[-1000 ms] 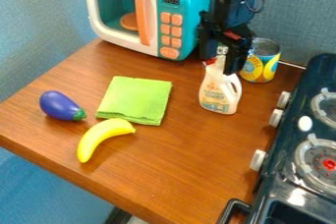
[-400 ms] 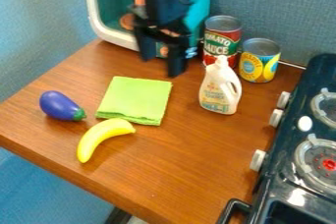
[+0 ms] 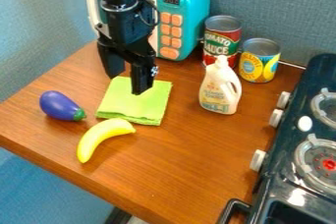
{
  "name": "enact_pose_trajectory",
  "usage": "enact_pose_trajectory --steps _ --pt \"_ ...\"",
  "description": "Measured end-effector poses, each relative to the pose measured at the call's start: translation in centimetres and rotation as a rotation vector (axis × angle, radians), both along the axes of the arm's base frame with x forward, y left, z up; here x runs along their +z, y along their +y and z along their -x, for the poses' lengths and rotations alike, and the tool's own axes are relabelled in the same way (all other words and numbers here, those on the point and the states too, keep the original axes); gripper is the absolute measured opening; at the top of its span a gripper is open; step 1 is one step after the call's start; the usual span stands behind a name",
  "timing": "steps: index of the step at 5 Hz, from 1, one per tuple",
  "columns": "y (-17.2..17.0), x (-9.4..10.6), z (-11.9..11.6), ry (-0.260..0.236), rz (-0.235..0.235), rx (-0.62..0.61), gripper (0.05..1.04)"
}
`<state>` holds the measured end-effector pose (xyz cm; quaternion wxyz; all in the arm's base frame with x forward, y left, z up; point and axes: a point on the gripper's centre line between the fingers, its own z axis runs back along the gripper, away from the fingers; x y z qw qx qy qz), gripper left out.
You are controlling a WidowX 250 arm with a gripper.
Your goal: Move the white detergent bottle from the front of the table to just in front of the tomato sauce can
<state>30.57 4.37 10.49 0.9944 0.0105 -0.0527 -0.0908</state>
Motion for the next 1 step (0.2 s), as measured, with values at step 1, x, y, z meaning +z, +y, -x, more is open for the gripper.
enact_pose_trajectory --steps 1 --pt "-0.23 -1.37 0.92 0.023 0.014 -0.012 1.001"
